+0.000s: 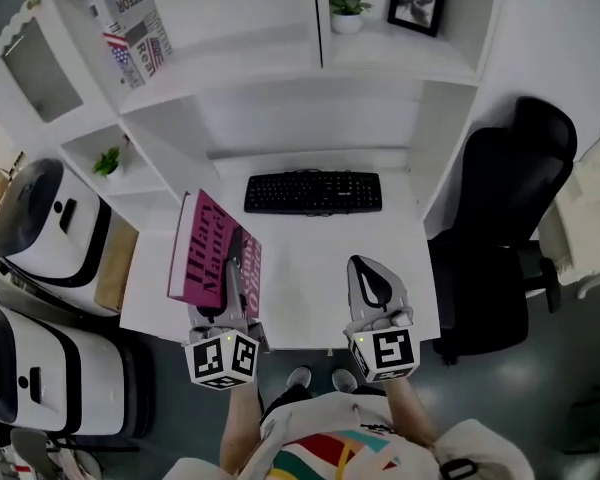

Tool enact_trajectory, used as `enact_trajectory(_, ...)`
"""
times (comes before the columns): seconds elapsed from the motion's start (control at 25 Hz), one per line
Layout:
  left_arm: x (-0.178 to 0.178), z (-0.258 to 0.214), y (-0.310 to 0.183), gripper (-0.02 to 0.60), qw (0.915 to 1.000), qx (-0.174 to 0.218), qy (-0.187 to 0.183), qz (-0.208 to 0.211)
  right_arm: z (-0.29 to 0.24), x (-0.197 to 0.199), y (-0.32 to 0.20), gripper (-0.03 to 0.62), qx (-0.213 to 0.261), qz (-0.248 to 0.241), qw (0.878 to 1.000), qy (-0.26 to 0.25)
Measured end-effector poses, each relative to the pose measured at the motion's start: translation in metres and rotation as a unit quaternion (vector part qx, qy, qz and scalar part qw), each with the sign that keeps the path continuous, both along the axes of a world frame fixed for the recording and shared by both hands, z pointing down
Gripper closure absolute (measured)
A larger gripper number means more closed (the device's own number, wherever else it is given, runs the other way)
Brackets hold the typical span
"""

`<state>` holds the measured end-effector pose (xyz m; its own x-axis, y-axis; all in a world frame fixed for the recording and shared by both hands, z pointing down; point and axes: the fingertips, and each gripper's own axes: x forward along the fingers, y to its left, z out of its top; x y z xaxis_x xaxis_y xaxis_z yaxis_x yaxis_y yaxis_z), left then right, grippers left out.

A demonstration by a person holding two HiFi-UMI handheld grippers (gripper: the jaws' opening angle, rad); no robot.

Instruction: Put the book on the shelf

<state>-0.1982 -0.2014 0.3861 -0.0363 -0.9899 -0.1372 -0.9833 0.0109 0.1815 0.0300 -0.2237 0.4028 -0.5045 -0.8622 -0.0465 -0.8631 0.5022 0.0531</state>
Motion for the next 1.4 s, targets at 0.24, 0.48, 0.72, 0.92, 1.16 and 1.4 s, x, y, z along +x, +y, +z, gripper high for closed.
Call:
enact_trajectory(0.24, -0.005, -0.009, -0.016, 0.434, 0.9989, -0.014, -0.034, 0.029, -0.016, -0.015, 0.004, 0.591, 0.007, 0.041, 0.999, 0.002)
enact_trajectory(0.48, -0.016, -0.011, -0.017, 0.436, 0.9983, -0.024, -0.031, 0.043, -0.021, -0.037, 0.008, 0.591, 0.007, 0.053, 0.999, 0.009)
enact_trajectory(0.72, -0.02, -0.035, -0.019, 0.436, 0.998, -0.016, -0.025, 0.057, -0.022, -0.048, 0.013, 0.591, 0.007, 0.056, 0.998, 0.012)
enact_trajectory(0.92, -0.023, -0.11, -0.034, 0.434, 0.9965, 0.017, -0.045, 0.069, -0.04, -0.055, 0.011, 0.591, 0.02, 0.055, 0.998, 0.019)
enact_trajectory(1.16, -0.029, -0.233, -0.058, 0.436, 0.9918, 0.064, -0.07, 0.086, -0.052, -0.063, 0.01, 0.591, 0.03, 0.043, 0.998, 0.019)
enact_trajectory(1.4, -0.035, -0.31, -0.103, 0.435, 0.9875, 0.073, -0.094, 0.103, -0.059, -0.068, 0.013, 0.591, 0.035, 0.029, 0.999, 0.022)
